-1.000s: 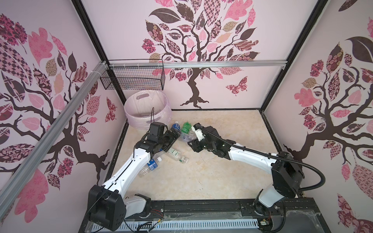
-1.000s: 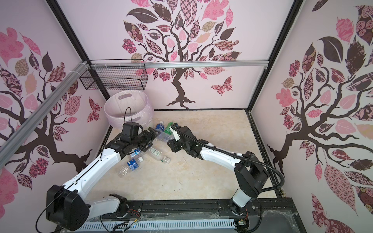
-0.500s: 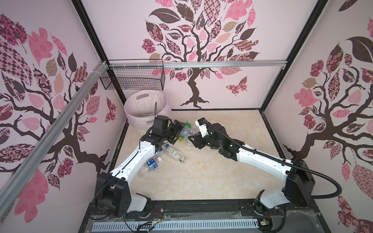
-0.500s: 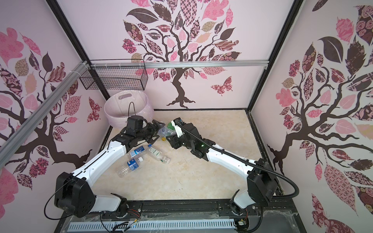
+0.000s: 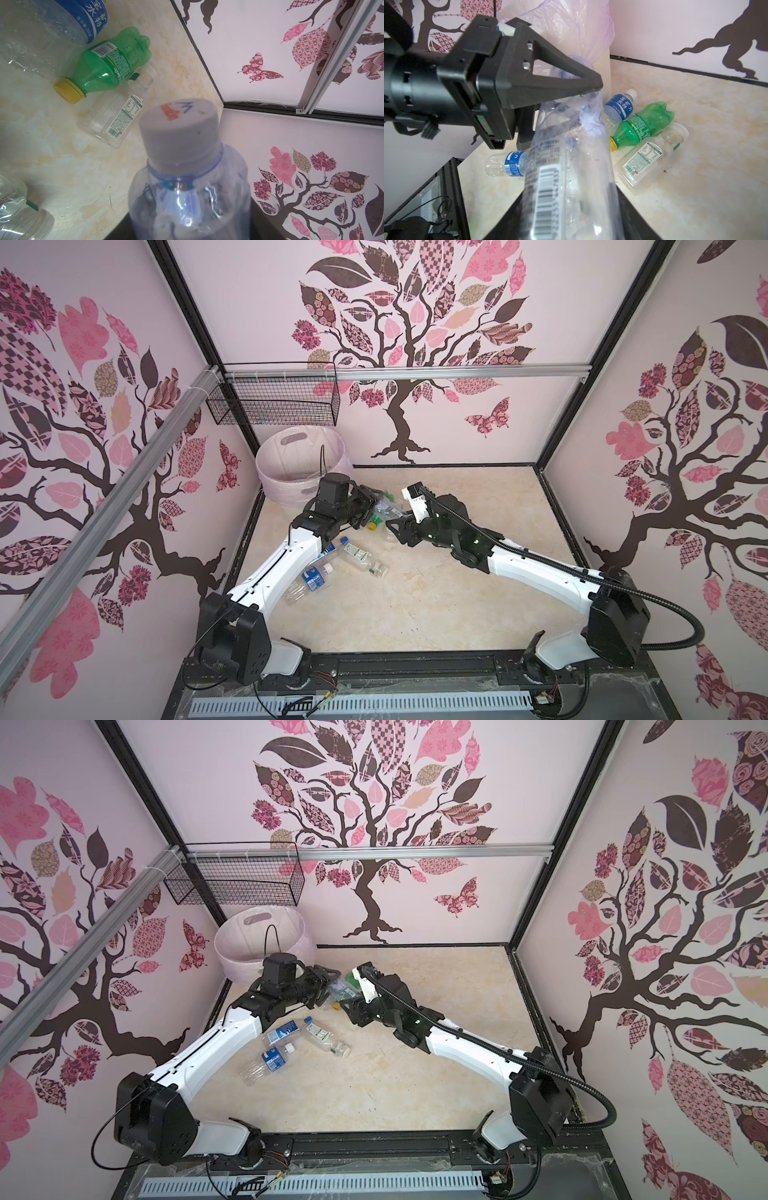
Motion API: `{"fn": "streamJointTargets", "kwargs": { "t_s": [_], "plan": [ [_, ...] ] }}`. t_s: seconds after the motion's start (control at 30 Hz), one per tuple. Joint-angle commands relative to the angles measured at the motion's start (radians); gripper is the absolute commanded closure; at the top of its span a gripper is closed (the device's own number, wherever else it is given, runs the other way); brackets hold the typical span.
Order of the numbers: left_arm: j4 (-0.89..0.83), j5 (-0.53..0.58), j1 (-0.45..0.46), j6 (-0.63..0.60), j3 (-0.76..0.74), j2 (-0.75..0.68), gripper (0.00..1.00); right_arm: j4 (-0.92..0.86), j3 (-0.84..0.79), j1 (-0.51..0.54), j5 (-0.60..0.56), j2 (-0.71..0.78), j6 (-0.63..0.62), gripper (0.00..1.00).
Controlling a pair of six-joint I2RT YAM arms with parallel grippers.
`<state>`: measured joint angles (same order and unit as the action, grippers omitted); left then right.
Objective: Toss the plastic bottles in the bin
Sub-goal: 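Lift the bottle with the right gripper while the left grasps its cap, then carry the bottle over the bin with the left gripper and release it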
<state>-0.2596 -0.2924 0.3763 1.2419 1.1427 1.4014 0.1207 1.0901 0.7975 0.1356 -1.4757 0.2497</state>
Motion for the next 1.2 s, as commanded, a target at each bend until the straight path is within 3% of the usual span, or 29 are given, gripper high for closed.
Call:
{"fn": "streamJointTargets", "kwargs": {
  "t_s": [0.0, 0.23, 0.37, 0.83, 1.17],
  "plan": [
    [0.004, 0.033, 0.002, -0.037, 0.019, -0.018, 0.51, 0.017, 0.008, 0.007, 0.007, 0.043, -0.006, 0.35],
    [-0.081, 0.074, -0.018, -0.129, 0.081, -0.039, 0.51, -0.008, -0.004, 0.006, -0.033, 0.091, -0.023, 0.18],
    [-0.120, 0.094, -0.041, -0.186, 0.122, -0.059, 0.51, -0.019, -0.008, 0.005, -0.057, 0.126, -0.032, 0.01],
    [-0.243, 0.129, -0.186, -0.324, 0.317, -0.095, 0.51, -0.076, 0.179, 0.007, -0.054, 0.048, -0.043, 0.00],
    [-0.269, 0.065, -0.444, -0.307, 0.519, -0.079, 0.50, -0.084, 0.330, 0.006, -0.025, -0.026, -0.043, 0.00]
  ]
}}
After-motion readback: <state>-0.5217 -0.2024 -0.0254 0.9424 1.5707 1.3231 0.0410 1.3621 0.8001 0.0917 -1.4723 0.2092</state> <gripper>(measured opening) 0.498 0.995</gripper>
